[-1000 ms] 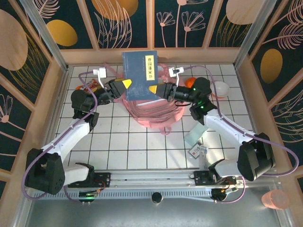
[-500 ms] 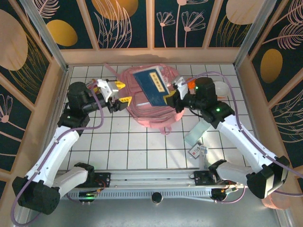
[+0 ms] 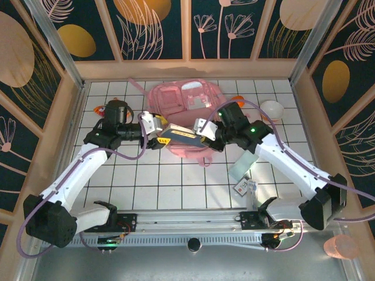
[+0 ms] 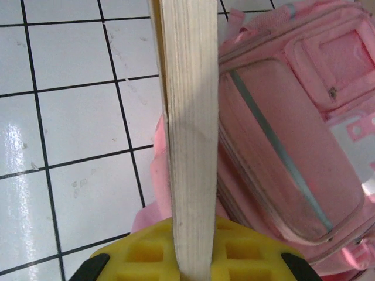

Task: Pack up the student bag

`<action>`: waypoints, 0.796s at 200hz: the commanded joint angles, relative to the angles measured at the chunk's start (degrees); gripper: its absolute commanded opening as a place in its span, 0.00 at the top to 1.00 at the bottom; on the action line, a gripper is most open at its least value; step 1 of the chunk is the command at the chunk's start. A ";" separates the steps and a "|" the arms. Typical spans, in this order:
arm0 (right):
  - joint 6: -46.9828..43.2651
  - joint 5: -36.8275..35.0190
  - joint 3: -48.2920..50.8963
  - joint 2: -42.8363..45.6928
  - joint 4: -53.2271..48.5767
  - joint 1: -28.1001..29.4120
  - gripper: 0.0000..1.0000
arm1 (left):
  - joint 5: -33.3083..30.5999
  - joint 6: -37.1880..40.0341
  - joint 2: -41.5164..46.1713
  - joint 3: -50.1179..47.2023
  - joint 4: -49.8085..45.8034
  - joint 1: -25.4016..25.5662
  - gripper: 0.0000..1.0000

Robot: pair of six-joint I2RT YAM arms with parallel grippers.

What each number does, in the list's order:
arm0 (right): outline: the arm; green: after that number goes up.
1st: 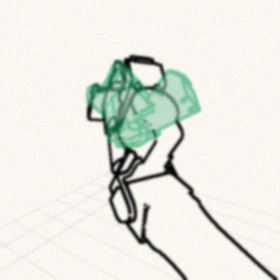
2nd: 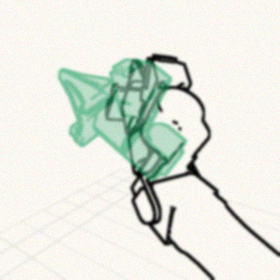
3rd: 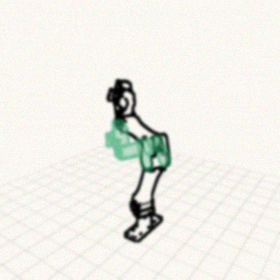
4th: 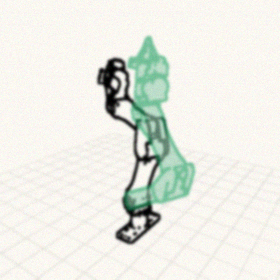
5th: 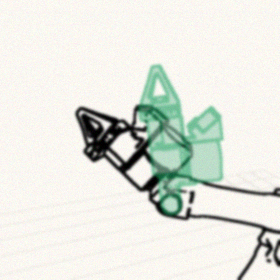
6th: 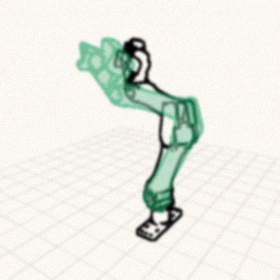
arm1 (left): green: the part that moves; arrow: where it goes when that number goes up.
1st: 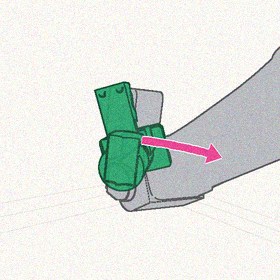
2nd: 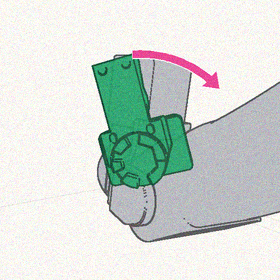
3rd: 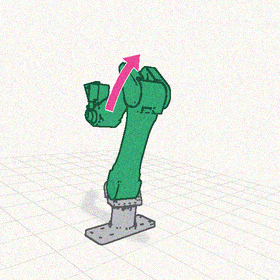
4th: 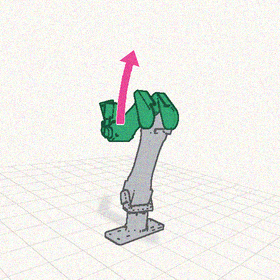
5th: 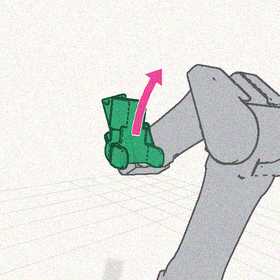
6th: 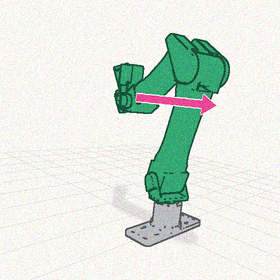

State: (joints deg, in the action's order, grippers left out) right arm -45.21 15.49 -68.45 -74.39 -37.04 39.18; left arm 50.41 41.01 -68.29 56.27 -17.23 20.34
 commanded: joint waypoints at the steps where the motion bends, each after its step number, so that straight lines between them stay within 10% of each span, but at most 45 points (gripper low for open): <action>1: -5.02 1.77 -3.50 -1.42 -1.15 0.72 1.00 | 3.17 3.45 -1.00 1.17 -2.08 0.99 0.38; 51: -6.30 5.68 -2.83 0.01 1.46 -1.43 0.95 | 5.45 -7.54 -0.15 -5.01 12.54 1.06 1.00; 105: 18.81 20.85 20.42 20.31 31.10 -14.77 0.45 | 10.11 -33.21 0.79 -13.23 40.59 1.04 1.00; 159: 42.95 31.03 36.77 32.00 52.64 -20.10 0.33 | 14.01 -41.93 -0.14 -12.69 49.32 0.98 1.00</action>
State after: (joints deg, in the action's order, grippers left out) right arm -16.78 38.98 -35.83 -43.81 1.76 20.03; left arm 58.98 5.04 -68.36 42.15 23.51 21.34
